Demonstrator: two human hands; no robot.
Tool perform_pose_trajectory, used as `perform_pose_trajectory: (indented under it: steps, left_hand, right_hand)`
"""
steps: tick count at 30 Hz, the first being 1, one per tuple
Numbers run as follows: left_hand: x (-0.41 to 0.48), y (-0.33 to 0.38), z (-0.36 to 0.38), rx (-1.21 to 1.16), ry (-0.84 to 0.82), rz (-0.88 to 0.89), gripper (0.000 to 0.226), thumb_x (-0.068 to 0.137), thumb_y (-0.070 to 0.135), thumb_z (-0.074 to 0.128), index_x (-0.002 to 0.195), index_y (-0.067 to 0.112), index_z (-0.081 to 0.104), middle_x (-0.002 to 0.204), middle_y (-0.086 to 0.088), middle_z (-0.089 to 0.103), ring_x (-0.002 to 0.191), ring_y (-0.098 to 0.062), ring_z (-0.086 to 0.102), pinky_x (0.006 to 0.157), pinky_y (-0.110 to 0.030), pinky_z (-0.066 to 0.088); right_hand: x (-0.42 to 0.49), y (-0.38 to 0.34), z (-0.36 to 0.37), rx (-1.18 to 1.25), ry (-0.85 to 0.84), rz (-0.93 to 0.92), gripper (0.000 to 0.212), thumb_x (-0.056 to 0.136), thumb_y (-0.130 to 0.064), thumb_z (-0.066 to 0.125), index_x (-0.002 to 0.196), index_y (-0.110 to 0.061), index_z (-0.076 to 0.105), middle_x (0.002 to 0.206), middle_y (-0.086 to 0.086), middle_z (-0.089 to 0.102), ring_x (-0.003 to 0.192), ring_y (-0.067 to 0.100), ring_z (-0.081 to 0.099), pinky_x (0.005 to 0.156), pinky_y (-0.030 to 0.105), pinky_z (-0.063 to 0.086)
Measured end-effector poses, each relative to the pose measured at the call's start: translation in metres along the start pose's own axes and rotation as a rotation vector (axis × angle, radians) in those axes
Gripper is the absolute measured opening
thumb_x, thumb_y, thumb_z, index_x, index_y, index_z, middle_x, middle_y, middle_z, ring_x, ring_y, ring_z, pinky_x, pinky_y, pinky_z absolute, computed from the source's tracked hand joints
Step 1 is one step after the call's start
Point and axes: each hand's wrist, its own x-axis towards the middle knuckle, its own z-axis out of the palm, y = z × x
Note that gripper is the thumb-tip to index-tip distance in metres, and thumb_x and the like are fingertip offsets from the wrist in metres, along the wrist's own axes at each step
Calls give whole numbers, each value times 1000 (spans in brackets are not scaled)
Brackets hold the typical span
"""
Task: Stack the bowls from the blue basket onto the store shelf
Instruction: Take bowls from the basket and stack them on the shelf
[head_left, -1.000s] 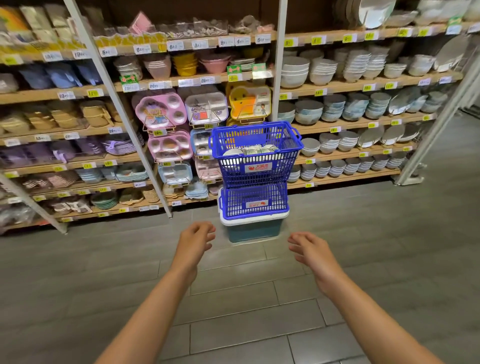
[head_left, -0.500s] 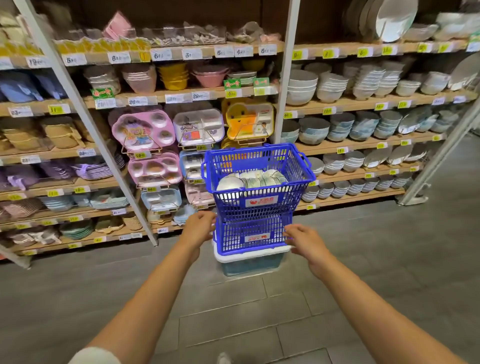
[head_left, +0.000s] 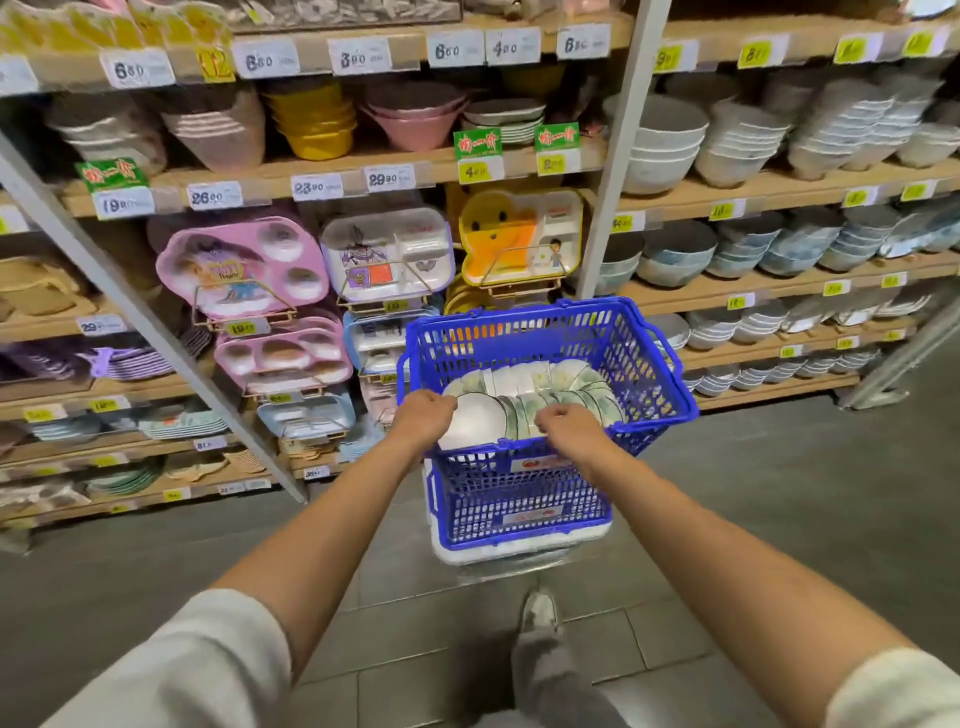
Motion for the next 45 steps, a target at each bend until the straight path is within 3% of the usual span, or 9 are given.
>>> perform_pose_trajectory:
  steps: [3, 8, 10, 17, 21, 38, 40, 43, 45]
  left_hand:
    - [44, 1, 11, 69, 5, -57, 23, 88, 21, 54, 68, 14, 47, 71, -9, 49, 71, -23, 43, 67, -33, 34]
    - [111, -1, 27, 234, -28, -157, 34, 91, 28, 54, 116, 5, 54, 115, -16, 60, 108, -33, 57, 84, -35, 43]
    - [133, -2, 34, 337, -55, -167, 31, 92, 25, 53, 116, 5, 53, 121, -17, 58, 116, -35, 54, 84, -33, 40]
    - [183, -31, 61, 550, -234, -230, 46, 95, 13, 49, 139, 0, 40, 139, -23, 48, 127, -37, 47, 102, -38, 40]
    - [198, -52, 72, 644, -292, -291, 43, 97, 13, 47, 138, 2, 41, 137, -22, 51, 124, -37, 50, 97, -40, 43]
    - [201, -44, 61, 700, -396, -221, 50, 94, 8, 43, 143, 14, 43, 124, -14, 60, 109, -29, 60, 84, -33, 50]
    - [197, -41, 56, 717, -426, -196, 50, 94, 9, 43, 143, 14, 44, 124, -14, 60, 109, -29, 60, 83, -32, 49]
    - [193, -37, 48, 704, -437, -145, 51, 94, 11, 43, 145, 16, 42, 129, -14, 59, 113, -30, 58, 88, -33, 49]
    - [191, -34, 41, 666, -426, -108, 53, 94, 12, 43, 146, 20, 39, 133, -13, 57, 118, -31, 55, 94, -34, 47]
  right_hand:
    - [57, -12, 9, -131, -21, -24, 30, 96, -16, 41, 71, -9, 55, 68, 6, 48, 72, 22, 43, 67, 30, 34]
    - [142, -18, 24, -458, -179, -71, 32, 96, -22, 49, 118, -1, 60, 127, 15, 58, 116, 30, 53, 92, 30, 42]
    - [170, -16, 32, -582, -245, -102, 35, 97, -26, 49, 124, -4, 56, 133, 14, 54, 120, 31, 51, 92, 30, 41]
    - [226, 3, 72, -975, -364, -279, 36, 95, -21, 47, 122, -1, 57, 125, 19, 57, 117, 36, 51, 90, 39, 46]
    - [242, 12, 90, -1116, -337, -322, 30, 97, -17, 44, 122, -8, 56, 125, 13, 58, 116, 31, 50, 89, 39, 45]
    - [236, 9, 91, -1080, -258, -319, 26, 100, -23, 44, 111, -16, 66, 110, 7, 66, 103, 24, 60, 84, 33, 41]
    - [233, 5, 88, -1108, -251, -322, 26, 100, -22, 43, 113, -17, 65, 114, 6, 65, 108, 23, 58, 94, 33, 38]
    - [228, -3, 83, -1125, -232, -311, 27, 100, -21, 42, 117, -18, 63, 120, 6, 61, 119, 22, 53, 107, 38, 30]
    - [224, -12, 80, -1092, -218, -302, 29, 101, -25, 41, 117, -15, 64, 118, 10, 63, 114, 28, 56, 98, 37, 39]
